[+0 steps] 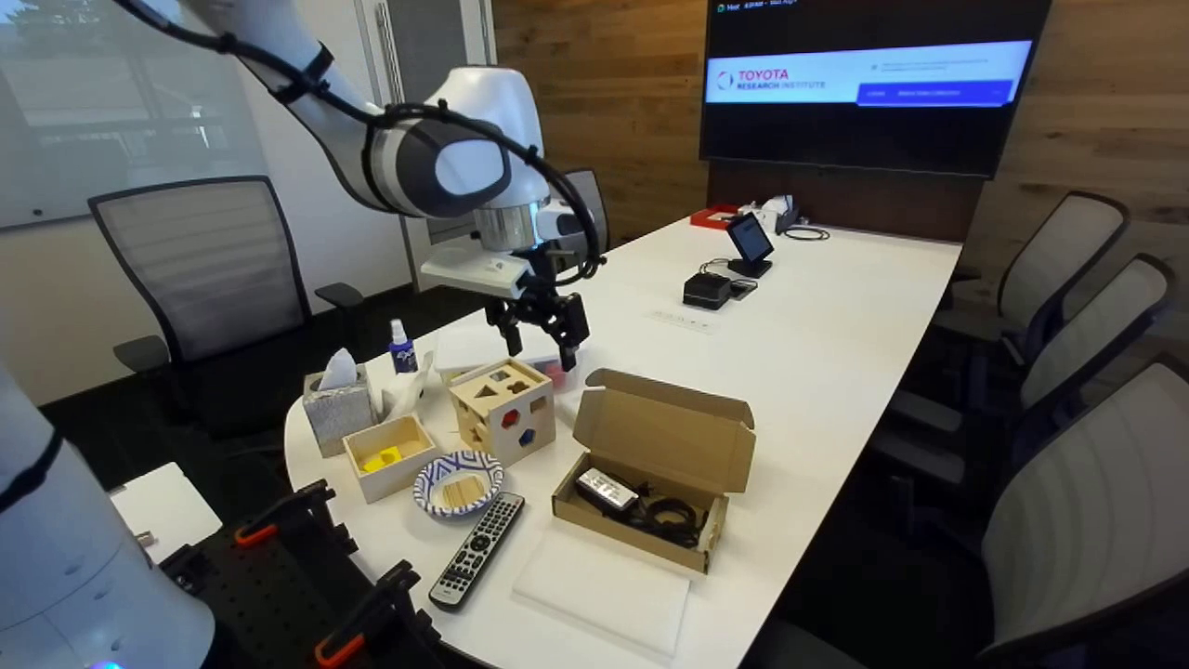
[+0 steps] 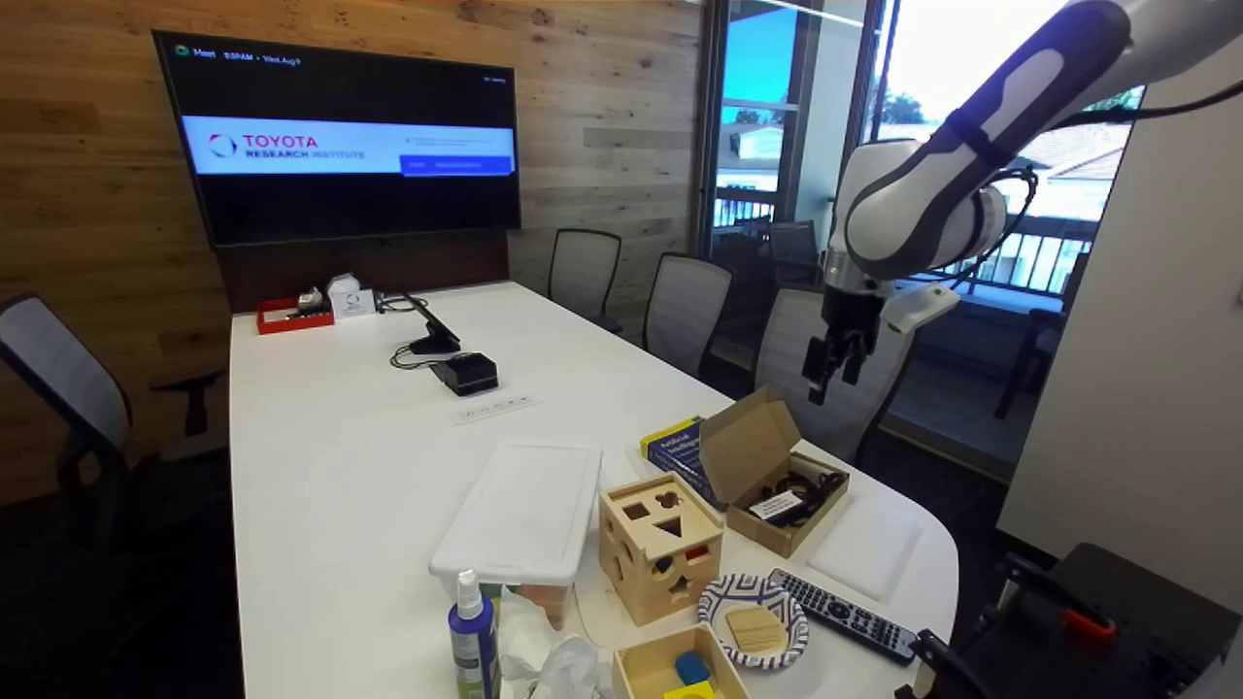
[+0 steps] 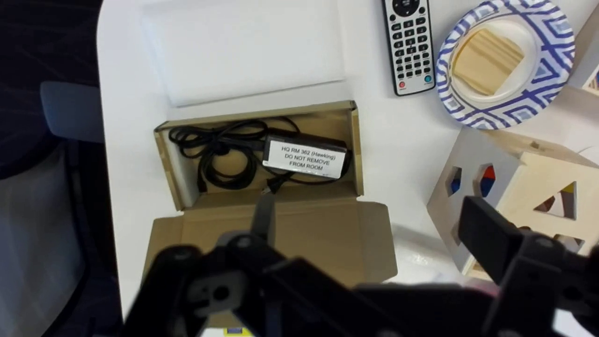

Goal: Press a button the remote control

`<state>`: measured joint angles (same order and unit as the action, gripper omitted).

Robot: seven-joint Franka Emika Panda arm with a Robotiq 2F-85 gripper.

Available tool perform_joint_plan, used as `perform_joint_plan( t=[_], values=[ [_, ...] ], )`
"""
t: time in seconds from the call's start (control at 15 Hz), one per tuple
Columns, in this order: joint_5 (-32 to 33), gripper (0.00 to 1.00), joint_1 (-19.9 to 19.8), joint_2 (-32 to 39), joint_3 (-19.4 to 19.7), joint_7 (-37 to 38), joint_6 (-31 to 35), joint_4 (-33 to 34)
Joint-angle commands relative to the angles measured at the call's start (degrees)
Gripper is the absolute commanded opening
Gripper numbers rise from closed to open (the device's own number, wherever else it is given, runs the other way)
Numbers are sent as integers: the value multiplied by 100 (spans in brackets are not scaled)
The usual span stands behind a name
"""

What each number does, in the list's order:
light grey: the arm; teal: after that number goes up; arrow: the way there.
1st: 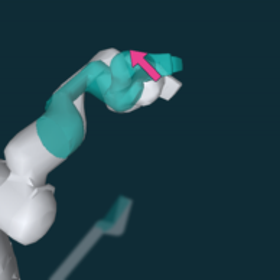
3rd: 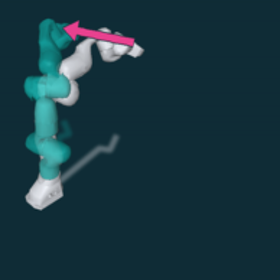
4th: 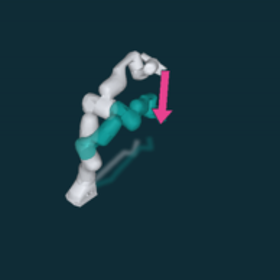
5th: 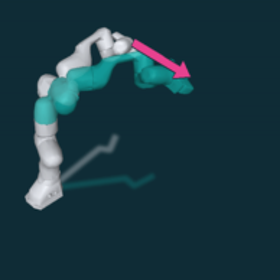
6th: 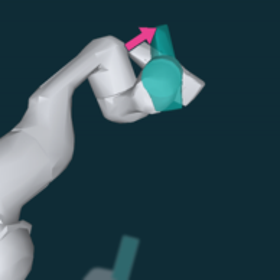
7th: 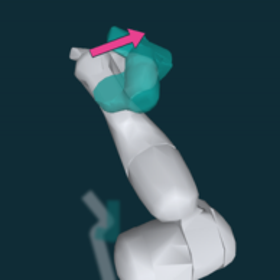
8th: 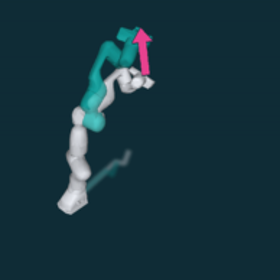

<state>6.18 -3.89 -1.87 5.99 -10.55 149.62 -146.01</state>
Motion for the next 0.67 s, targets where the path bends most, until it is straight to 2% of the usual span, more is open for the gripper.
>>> perform_joint_plan(
  t=[0.0, 0.27, 0.6],
  values=[
    [-151, 74, 25, 287, -125, 334, 524, -336],
    [-687, 42, 32, 705, -268, 231, 950, -576],
    [-1564, 5, -69, 1396, -636, 126, 1516, -684]
  ],
)
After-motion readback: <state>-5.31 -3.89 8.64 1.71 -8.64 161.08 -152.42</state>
